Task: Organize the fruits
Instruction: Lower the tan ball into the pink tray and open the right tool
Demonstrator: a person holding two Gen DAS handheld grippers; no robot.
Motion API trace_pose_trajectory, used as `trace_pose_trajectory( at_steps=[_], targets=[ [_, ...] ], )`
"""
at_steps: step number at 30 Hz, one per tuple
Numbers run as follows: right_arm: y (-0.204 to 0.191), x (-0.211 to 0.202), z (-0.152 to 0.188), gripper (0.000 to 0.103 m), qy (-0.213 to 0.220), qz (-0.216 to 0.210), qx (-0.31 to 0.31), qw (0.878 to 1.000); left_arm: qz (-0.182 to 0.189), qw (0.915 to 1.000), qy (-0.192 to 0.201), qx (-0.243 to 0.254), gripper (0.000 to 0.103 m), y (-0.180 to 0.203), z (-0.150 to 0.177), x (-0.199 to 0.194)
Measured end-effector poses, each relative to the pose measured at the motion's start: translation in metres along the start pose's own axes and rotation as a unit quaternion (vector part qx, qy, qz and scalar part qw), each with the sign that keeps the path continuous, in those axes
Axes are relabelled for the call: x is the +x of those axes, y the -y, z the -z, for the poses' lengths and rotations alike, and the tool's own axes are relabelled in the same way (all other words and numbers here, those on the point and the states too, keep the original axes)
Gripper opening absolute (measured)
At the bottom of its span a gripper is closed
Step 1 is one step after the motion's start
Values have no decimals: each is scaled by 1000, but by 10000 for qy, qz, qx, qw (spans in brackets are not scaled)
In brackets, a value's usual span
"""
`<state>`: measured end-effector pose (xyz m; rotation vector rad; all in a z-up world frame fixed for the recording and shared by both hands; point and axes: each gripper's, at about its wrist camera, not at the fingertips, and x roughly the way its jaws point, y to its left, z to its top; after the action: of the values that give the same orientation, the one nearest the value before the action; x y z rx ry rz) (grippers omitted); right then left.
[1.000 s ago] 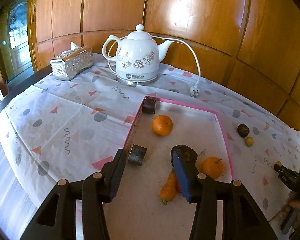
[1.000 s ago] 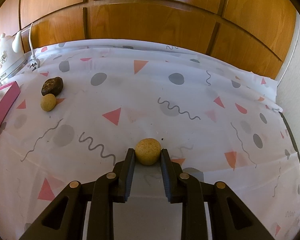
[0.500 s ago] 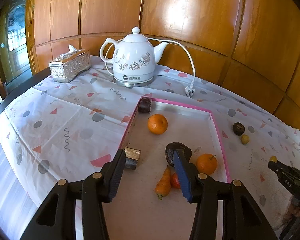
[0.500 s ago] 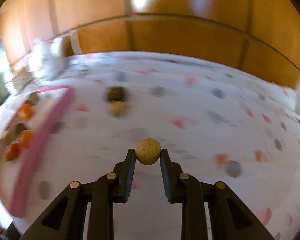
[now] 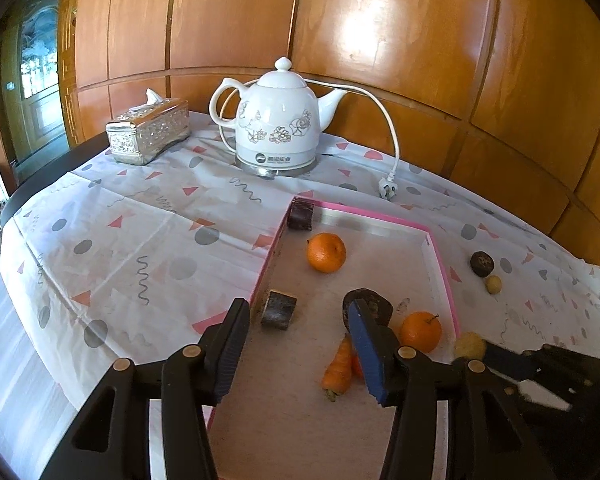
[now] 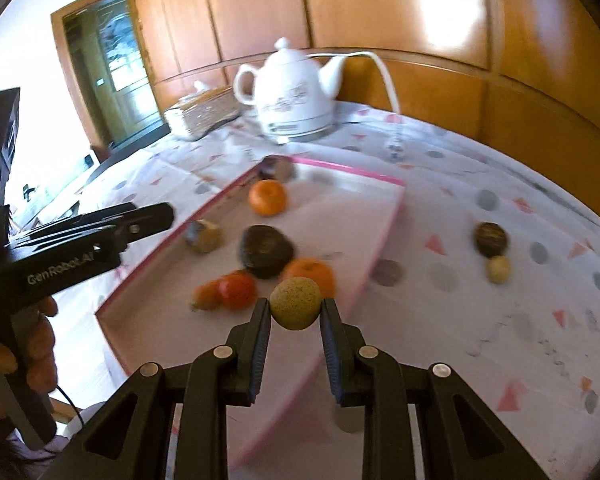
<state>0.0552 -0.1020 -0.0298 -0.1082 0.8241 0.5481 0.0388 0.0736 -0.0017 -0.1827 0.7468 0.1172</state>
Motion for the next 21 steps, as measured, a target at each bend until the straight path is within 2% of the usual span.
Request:
trace_pose_trajectory(
  at_steps=[5, 9, 13, 21],
  targets=[
    [-20, 16, -4, 26, -166, -34, -120, 9998, -13, 10000, -20, -43, 52, -4, 0, 2],
    [-24, 23, -5, 39, -199, -99, -52, 9997, -25, 10000, -24, -26, 52, -5, 1, 2],
    [-24, 20, -5, 40, -136, -65, -16, 9999, -31, 10000, -13, -44, 52, -7, 0, 2],
    [5, -1, 0, 40, 173, 118, 534, 9984, 7, 10000, -8, 60, 52, 1, 0, 0]
  ],
)
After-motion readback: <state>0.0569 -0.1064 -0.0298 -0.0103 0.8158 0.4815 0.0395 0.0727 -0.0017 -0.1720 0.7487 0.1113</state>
